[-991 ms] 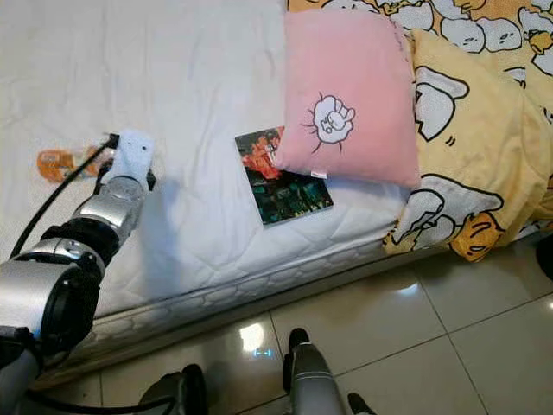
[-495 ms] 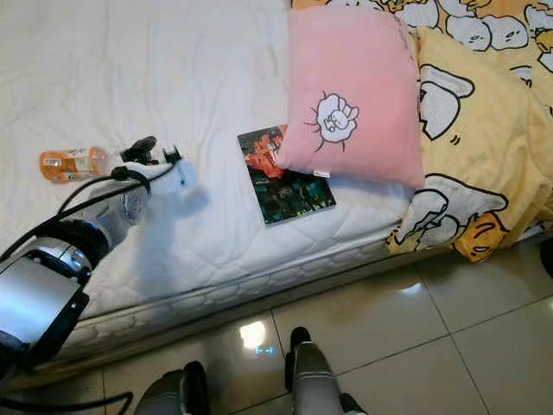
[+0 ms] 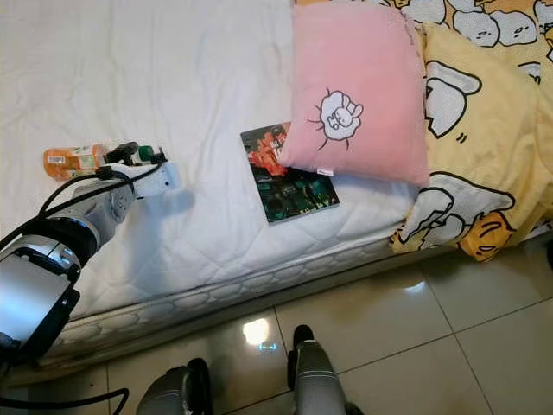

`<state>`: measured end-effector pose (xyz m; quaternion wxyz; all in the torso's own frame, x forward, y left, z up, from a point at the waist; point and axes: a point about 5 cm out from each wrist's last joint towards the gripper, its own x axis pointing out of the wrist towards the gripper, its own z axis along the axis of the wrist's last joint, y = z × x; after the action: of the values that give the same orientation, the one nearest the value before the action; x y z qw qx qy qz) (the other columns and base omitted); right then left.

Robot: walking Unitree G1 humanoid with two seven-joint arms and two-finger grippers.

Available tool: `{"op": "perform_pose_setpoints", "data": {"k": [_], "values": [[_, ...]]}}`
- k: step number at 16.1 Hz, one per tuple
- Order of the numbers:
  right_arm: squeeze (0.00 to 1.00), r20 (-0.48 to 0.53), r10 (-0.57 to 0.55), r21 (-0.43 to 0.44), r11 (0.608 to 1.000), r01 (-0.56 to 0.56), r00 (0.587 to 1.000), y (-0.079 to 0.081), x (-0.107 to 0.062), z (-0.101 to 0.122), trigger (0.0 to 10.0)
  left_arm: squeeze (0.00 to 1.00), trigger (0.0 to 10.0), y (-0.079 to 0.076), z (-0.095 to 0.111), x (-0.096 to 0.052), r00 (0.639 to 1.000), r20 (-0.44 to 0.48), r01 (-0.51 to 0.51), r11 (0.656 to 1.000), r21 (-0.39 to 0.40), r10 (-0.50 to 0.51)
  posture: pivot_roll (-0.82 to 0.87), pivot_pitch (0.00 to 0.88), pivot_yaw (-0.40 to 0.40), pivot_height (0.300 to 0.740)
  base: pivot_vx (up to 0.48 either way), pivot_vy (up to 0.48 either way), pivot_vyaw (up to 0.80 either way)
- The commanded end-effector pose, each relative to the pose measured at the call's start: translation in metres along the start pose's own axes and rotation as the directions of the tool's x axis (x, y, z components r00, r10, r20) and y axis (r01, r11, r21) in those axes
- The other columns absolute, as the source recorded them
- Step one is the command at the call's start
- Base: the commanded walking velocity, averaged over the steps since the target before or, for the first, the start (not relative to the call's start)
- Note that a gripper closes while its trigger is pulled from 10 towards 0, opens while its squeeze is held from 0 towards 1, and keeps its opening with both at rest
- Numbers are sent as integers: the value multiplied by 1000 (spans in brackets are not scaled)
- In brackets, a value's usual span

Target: Clean up the room

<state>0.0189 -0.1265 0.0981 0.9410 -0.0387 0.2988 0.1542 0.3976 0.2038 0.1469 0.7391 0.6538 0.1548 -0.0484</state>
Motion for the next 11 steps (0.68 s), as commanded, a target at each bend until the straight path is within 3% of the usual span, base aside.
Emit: {"op": "perform_pose_setpoints", "data": {"k": [1, 2, 6, 9, 11], "values": [[0, -24, 21, 18, 1000, -20, 1000, 2, -6, -2, 10000, 0, 0, 2, -6, 0, 999, -37, 5, 998, -63, -7, -369, 321, 28, 740, 0, 0, 0], [0, -31, 20, 14, 1000, -20, 999, 1, -8, -3, 10000, 0, 0, 1, -9, 0, 999, -53, 8, 995, -98, -13, -376, 311, 30, 740, 0, 0, 0], [0, -25, 21, -4, 1000, -21, 999, -3, -5, -3, 10000, 0, 0, 0, -12, 0, 998, -62, 13, 994, -105, -19, -373, 293, 21, 740, 0, 0, 0], [0, 46, -23, 18, 1000, 23, 999, -14, 9, 7, 10000, 0, 0, -1, -12, -1, 999, -49, -9, 980, -198, -1, -337, 267, 20, 740, 0, 0, 0], [0, 106, -19, 10, 1000, 18, 994, -20, 33, 12, 10000, 0, 0, -7, -10, -1, 1000, 5, -13, 965, -260, 15, -266, 188, 33, 740, 0, 0, 0]]}}
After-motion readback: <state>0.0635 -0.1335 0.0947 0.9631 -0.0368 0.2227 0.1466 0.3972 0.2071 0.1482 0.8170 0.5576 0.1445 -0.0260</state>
